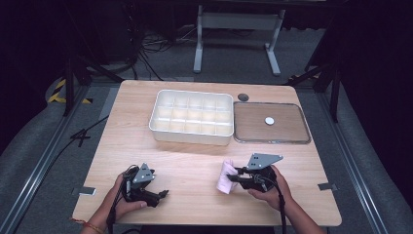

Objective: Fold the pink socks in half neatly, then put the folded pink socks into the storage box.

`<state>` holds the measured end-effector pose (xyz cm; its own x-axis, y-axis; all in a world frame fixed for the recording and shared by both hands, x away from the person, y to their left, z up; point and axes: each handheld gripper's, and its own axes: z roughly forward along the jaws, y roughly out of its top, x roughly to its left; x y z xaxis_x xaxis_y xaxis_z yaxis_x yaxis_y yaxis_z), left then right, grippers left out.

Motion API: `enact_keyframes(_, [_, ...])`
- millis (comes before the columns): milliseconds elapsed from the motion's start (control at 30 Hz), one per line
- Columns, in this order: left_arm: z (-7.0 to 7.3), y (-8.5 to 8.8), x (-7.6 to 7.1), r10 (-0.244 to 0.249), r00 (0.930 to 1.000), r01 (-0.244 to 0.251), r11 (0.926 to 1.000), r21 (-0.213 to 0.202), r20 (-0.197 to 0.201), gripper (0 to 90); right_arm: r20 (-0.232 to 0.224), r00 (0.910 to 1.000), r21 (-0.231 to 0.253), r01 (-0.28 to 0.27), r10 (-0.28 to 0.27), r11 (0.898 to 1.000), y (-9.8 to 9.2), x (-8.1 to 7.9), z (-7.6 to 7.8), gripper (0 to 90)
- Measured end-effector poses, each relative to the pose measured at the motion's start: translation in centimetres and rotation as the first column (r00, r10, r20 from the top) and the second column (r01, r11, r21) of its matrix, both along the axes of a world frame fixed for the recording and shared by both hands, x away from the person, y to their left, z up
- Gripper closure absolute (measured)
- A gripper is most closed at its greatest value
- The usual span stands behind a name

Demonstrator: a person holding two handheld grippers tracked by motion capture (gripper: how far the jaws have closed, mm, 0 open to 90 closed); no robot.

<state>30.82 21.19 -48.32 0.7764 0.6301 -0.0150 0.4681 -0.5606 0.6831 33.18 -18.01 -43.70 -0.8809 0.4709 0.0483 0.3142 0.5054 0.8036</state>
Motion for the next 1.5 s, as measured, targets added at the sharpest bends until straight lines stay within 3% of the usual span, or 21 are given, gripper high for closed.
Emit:
enact_keyframes(433, [0.0, -0.2, 0.3, -0.005, 1.0000, 0.005, 1.0000, 0.004, -0.002, 9.1, 0.042, 0.9989, 0.005, 0.022, -0.022, 1.000, -0.5, 0.7, 0.5, 71.5])
enact_keyframes(800, [0.0, -0.2, 0.3, -0.006, 1.0000, 0.006, 1.0000, 0.004, -0.002, 9.1, 0.079, 0.9932, 0.027, 0.084, -0.085, 0.996, -2.1, 1.0, 1.3, 71.5])
enact_keyframes(1067, [0.0, -0.2, 0.3, -0.006, 1.0000, 0.006, 1.0000, 0.004, -0.002, 9.1, 0.083, 0.9924, 0.038, 0.089, -0.092, 0.995, -2.2, 1.1, 1.7, 71.6])
enact_keyframes(1500, [0.0, -0.2, 0.4, -0.013, 0.9999, 0.013, 0.9998, 0.012, 0.002, 8.0, 0.135, 0.9834, 0.064, 0.113, -0.121, 0.991, -2.1, 0.9, 3.1, 71.6])
